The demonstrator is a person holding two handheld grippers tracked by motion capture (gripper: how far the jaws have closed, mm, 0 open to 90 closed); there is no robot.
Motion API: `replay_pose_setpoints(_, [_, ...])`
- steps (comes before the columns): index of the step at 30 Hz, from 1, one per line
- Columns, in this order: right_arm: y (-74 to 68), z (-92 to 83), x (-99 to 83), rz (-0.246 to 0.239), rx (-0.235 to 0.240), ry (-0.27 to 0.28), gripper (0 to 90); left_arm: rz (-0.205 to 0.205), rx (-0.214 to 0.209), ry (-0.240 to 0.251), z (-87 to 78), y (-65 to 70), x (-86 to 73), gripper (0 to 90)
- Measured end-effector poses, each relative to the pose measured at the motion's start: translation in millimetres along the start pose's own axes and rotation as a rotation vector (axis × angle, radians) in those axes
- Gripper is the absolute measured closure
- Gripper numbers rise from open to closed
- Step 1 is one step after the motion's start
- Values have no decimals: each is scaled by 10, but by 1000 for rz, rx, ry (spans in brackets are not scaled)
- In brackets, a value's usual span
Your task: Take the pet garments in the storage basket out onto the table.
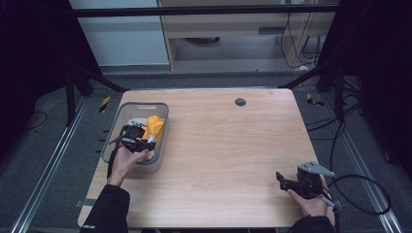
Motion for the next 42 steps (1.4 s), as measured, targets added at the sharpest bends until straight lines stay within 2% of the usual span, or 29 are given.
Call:
replay_pose_setpoints(7, [-3,0,-1,-2,3,-1,138,-38,1,4,-25,-38,13,783])
replay_pose_setpoints(15, [0,-1,-1,-1,1,-3,139,-52,9,33,-116,-79,49,811])
replay_pose_setpoints(20, [0,1,-2,-1,2,-4,140,-75,-8,63,-245,-129,90,817])
replay_pose_setpoints(30, [-4,0,-1,0,4,-4,140,-62,-11,97,-432,-131,152,824])
replay_pose_setpoints(42, [0,-1,-1,-4,2,-2,140,-25,-7,138,-711,-113,247,827])
Point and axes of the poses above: each handheld gripper's, and its own axes: z roughly forward along the jaws, x roughly out of its top, y roughly to its right, the point moved 7 cm from there along z, roughly forward along the jaws, and after that the axes turned 11 degrees about -z, right-handed, at the moved point
